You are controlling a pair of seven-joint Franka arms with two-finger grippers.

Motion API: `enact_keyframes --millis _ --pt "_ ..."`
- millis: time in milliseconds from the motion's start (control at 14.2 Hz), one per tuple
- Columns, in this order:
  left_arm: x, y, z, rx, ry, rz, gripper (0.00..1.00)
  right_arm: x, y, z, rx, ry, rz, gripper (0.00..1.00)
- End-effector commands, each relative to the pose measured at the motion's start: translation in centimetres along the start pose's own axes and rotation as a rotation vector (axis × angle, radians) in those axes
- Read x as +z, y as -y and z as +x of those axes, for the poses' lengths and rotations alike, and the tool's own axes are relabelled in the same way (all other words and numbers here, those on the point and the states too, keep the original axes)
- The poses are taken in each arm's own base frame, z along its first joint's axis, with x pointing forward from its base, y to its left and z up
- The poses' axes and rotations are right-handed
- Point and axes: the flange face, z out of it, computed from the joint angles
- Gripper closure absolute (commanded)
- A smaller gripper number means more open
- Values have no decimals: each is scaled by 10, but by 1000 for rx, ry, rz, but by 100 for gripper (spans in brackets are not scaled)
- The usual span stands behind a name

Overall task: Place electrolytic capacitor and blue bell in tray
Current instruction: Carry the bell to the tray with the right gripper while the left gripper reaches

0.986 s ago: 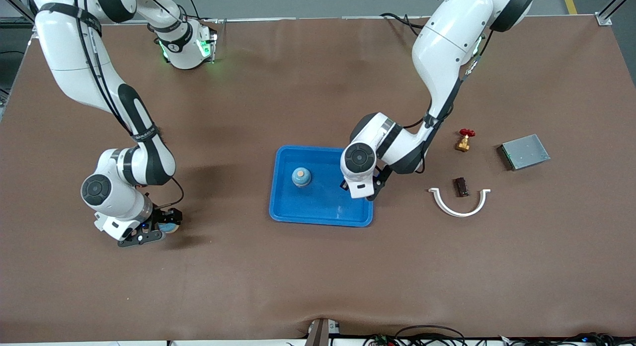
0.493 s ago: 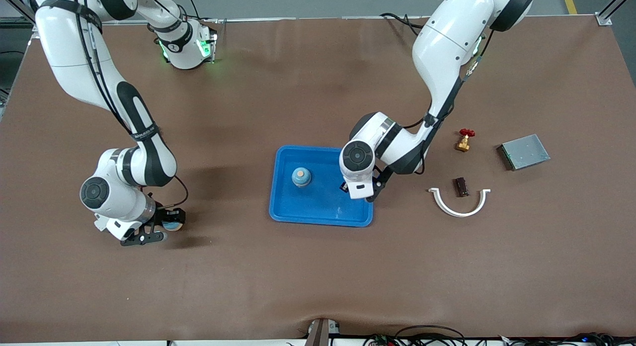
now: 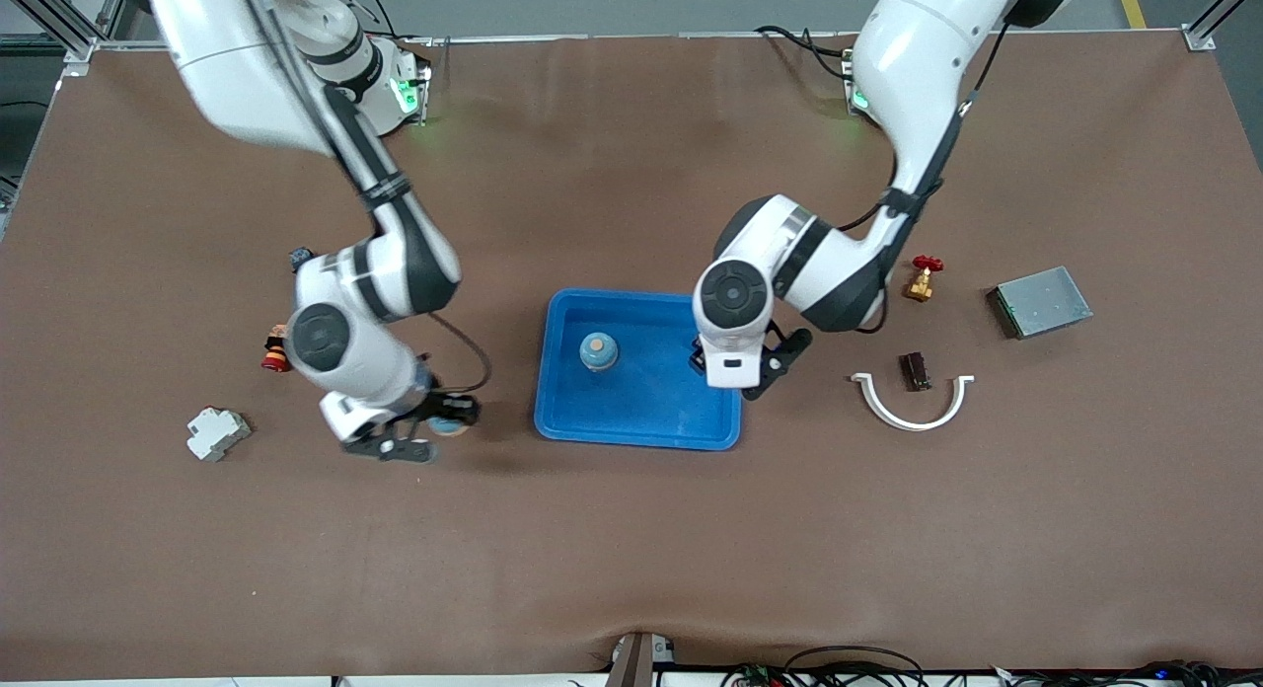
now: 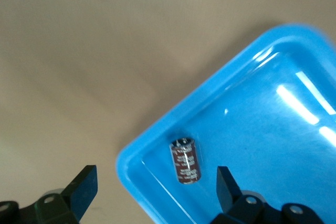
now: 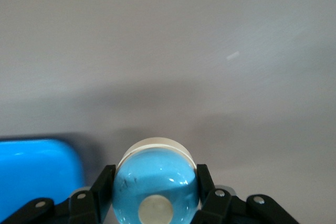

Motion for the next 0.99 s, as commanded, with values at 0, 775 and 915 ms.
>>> enact_keyframes --millis 0,775,915 --pt "-38 26 26 114 -7 -8 0 6 44 -16 91 -8 -3 100" --pt "-69 148 211 275 25 -40 0 90 149 -49 241 -98 -82 100" --pt "-60 169 233 306 32 -34 0 96 157 -56 249 -99 -81 100"
